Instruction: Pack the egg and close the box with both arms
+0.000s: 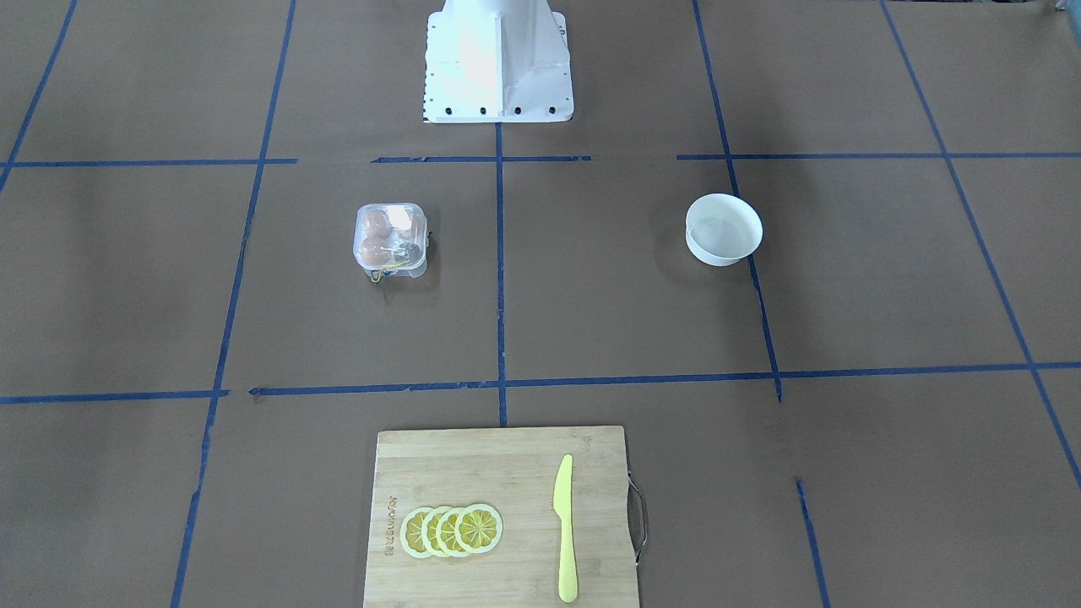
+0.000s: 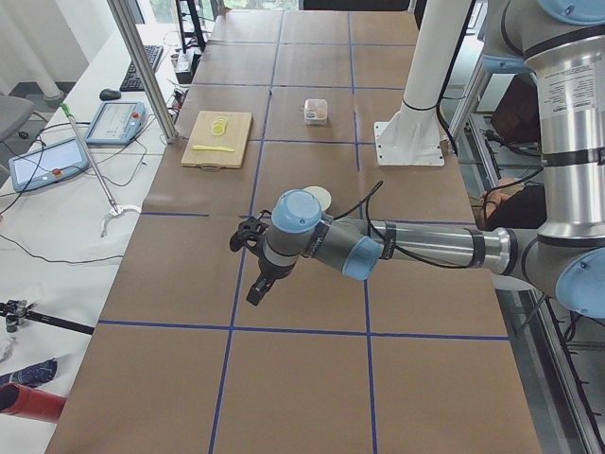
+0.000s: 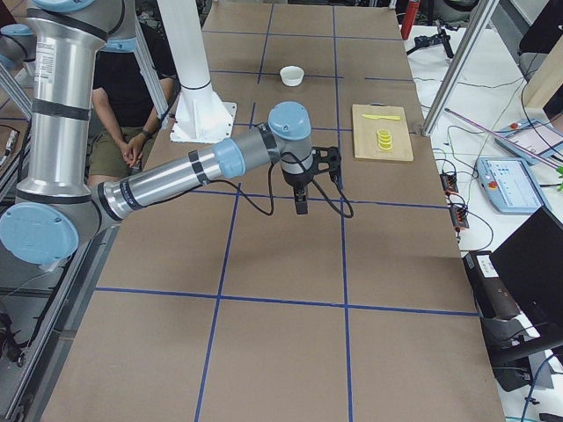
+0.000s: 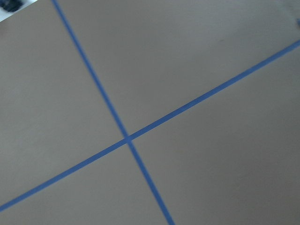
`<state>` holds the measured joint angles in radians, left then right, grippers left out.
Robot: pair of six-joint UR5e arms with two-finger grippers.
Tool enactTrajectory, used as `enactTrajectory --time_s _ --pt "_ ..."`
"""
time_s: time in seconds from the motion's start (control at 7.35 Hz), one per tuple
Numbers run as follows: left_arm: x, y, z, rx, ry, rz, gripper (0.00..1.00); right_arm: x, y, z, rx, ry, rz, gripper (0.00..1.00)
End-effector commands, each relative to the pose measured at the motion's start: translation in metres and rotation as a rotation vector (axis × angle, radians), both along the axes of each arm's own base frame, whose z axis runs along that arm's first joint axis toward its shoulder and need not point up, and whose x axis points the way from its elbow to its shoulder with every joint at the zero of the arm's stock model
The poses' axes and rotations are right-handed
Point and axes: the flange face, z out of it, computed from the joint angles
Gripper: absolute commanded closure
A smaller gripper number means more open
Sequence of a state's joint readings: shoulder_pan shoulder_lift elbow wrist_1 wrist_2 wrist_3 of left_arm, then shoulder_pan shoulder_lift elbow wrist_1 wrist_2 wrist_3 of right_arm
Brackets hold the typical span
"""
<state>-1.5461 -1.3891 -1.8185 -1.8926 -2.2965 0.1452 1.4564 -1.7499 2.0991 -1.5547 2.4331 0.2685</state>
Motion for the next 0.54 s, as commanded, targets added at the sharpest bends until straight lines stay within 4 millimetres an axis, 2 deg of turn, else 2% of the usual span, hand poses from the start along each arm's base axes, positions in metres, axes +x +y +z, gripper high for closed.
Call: enactTrajectory --time_s 0.0,0.14,0.27,0.41 --pt "-0.013 0.005 0.009 -0.117 -0.002 -0.026 0.0 0.025 0.019 0.056 -0.016 0.01 -0.033 0.0" --pt "-0.014 0.009 0.01 -0.207 -0.003 -0.029 0.0 0.025 0.02 0.067 -0.034 0.012 -0.04 0.0" --pt "-0.019 0.002 -0.003 -0.243 -0.002 -0.041 0.0 0.026 0.022 0.065 -0.028 0.012 -0.038 0.0" --pt "-0.024 0.004 0.007 -0.277 0.002 -0.061 0.0 0.026 0.028 0.068 -0.037 0.013 -0.04 0.0"
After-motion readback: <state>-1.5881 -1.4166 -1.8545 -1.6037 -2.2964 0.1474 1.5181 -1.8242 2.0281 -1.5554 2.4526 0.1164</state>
